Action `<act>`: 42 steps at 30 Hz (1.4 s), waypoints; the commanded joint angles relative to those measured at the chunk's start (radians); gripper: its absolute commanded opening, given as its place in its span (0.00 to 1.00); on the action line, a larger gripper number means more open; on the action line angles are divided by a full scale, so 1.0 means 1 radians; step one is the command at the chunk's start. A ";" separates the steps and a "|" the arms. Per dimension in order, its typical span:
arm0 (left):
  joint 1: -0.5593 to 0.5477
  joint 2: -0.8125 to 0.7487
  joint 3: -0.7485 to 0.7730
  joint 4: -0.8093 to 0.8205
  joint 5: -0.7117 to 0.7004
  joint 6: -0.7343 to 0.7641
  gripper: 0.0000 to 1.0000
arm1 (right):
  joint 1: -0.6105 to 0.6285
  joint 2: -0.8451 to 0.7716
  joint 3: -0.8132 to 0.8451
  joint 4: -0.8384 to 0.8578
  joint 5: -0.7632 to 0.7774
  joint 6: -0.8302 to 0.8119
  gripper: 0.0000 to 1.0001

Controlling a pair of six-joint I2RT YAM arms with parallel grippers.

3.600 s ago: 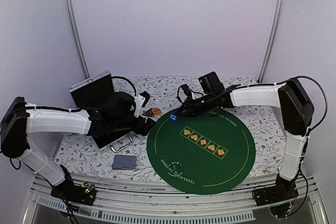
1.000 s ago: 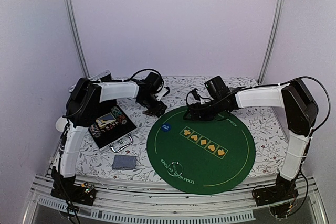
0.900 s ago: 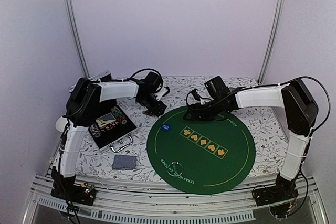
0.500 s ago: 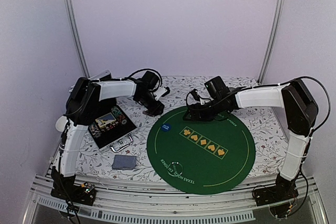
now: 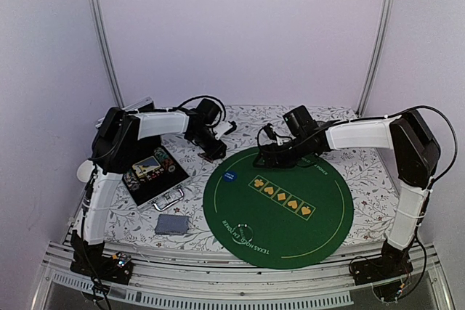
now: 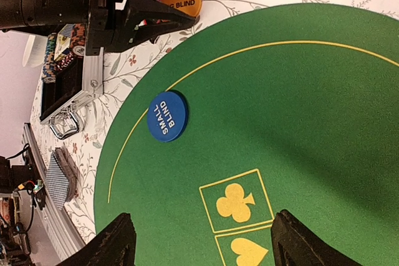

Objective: Distribute texas hold em gaming equipment
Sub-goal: Pick up the big blind button from the center of the board.

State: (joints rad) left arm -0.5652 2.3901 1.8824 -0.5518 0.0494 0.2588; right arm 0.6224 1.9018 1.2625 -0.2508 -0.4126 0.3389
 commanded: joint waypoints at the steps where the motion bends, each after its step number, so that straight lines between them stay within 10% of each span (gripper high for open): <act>1: 0.019 0.003 -0.024 -0.082 -0.001 0.009 0.43 | -0.001 -0.007 -0.007 -0.013 -0.020 -0.011 0.77; 19: 0.027 -0.132 -0.166 0.045 0.129 -0.081 0.00 | -0.003 -0.028 -0.004 -0.016 -0.028 -0.012 0.77; 42: 0.028 -0.283 -0.445 0.233 0.340 -0.173 0.00 | -0.012 0.130 0.070 0.309 -0.319 -0.037 0.74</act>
State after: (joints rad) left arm -0.5354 2.1105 1.4849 -0.3027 0.3477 0.0998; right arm 0.6186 1.9434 1.2800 -0.0723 -0.6449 0.3317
